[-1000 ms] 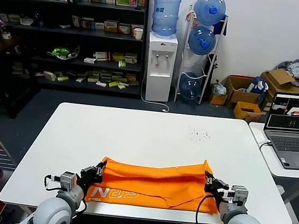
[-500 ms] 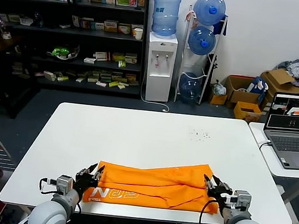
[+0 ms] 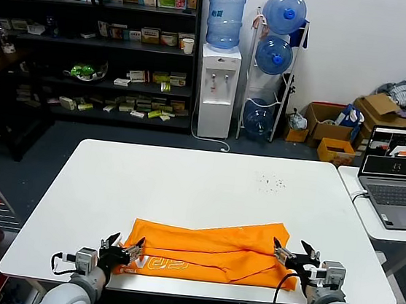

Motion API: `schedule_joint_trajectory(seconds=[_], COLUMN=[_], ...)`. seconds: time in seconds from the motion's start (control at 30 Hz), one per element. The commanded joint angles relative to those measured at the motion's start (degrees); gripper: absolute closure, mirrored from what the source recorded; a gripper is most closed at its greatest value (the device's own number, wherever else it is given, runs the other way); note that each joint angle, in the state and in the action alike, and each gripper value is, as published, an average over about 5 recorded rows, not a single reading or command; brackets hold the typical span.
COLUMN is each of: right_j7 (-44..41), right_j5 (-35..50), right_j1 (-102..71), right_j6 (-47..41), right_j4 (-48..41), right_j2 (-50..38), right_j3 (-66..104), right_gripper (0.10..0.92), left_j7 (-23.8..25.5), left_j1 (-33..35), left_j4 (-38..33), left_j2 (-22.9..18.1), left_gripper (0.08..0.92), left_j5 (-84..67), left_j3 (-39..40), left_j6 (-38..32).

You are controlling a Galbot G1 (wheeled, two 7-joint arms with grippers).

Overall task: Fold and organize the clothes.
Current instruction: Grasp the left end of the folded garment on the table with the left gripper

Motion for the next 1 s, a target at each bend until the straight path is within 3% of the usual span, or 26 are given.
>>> schedule_joint_trajectory(seconds=[0.03, 0.17, 0.27, 1.0], right_j7=[0.1, 0.1, 0.1, 0.2], right_j5=[-0.2, -0.2, -0.2, -0.5], right_j1=[-0.5, -0.5, -0.6, -0.6], right_j6=[0.1, 0.1, 0.2, 0.4], right_j4=[0.2, 0.2, 0.2, 0.0], right_j2=[0.0, 0.1, 0.2, 0.8], right_j3=[0.5, 0.6, 0.6, 0.6], right_gripper=[0.204, 0.203, 0.203, 0.203], left_j7=[-0.7, -0.9, -0.9, -1.0], left_j1=[1.4, 1.8, 2.1, 1.3], left_j4=[-0.4, -0.5, -0.1, 1.4], left_j2=[-0.9, -1.2, -1.5, -4.9], left_gripper=[0.180, 0.182, 0.233, 0.849], left_j5=[0.0, 0.2, 0.4, 0.9], left_j3=[0.0, 0.3, 0.4, 0.5], left_j6=[0.1, 0.0, -0.2, -2.1])
